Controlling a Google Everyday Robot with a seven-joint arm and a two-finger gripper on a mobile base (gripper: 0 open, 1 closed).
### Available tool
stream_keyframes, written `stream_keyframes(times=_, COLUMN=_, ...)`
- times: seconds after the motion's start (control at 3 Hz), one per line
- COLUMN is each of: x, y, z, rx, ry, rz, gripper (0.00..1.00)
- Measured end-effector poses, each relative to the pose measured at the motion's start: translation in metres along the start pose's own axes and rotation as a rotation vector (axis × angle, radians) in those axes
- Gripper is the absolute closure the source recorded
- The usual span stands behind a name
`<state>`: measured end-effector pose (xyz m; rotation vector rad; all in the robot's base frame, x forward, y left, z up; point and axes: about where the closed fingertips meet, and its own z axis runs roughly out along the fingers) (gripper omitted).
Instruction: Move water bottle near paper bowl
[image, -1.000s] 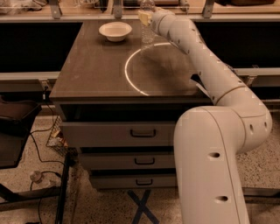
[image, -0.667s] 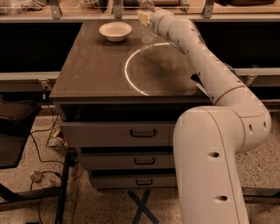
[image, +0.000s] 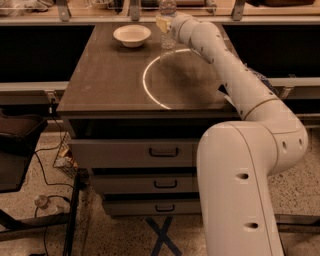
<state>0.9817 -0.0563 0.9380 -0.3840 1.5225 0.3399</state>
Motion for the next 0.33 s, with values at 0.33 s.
stream_keyframes(times=0.33, x=0.001, y=0.0021, z=0.0013, rx=-0.003, ry=0.001, rz=0.001, gripper=0.0)
